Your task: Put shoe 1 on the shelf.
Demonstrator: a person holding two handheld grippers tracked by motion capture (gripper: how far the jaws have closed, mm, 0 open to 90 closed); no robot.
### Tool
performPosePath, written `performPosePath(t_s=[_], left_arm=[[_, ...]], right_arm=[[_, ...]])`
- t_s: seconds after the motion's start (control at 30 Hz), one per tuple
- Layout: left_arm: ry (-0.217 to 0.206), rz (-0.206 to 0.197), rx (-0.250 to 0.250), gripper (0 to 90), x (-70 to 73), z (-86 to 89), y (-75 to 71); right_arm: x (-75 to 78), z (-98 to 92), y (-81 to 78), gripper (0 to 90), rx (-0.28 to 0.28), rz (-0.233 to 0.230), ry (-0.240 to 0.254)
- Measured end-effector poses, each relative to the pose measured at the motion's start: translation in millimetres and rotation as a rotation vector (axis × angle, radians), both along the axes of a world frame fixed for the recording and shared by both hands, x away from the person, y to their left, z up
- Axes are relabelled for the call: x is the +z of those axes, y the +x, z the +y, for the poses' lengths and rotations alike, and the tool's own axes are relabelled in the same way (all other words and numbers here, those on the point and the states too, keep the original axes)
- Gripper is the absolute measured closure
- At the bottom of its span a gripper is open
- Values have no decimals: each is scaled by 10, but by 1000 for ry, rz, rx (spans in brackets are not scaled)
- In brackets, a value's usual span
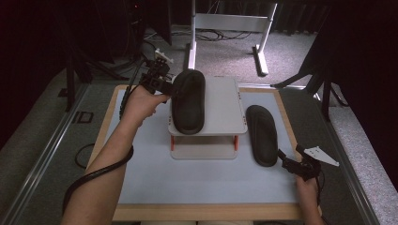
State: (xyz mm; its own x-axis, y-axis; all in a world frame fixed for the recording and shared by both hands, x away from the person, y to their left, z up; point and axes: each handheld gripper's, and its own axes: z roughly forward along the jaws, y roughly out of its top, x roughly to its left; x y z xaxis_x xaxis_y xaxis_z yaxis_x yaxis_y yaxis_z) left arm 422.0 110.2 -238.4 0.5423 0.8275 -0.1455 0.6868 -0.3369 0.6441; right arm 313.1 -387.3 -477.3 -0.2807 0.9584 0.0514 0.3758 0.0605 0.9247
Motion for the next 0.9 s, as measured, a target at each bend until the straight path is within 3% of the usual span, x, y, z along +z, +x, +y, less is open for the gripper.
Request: performPosePath(t_s=[0.1,0.17,0.23,0.33,0.57,0.7,0.9], left_arm=[[-27,-17,3,445,-13,94,-63],[-20,-32,9,445,-40,144,-104],[-50,-31,-1,445,-77,202,-143],[-46,-43,2,445,-146,274,-200],[-90,-75,9,446,-276,437,-294],[-86,-96,15,446,-367,507,-358],[-114,-125,36,454,-526,640,-451]], right_arm=[[0,0,1,154,0,0,0],[0,0,0,154,-1,1,0],[0,0,2,154,0,1,0],[0,-1,0,154,-2,0,1],[-1,-1,3,154,-1,1,2],[-1,-4,3,154,-2,2,2],[-1,-6,4,154,-3,4,4]])
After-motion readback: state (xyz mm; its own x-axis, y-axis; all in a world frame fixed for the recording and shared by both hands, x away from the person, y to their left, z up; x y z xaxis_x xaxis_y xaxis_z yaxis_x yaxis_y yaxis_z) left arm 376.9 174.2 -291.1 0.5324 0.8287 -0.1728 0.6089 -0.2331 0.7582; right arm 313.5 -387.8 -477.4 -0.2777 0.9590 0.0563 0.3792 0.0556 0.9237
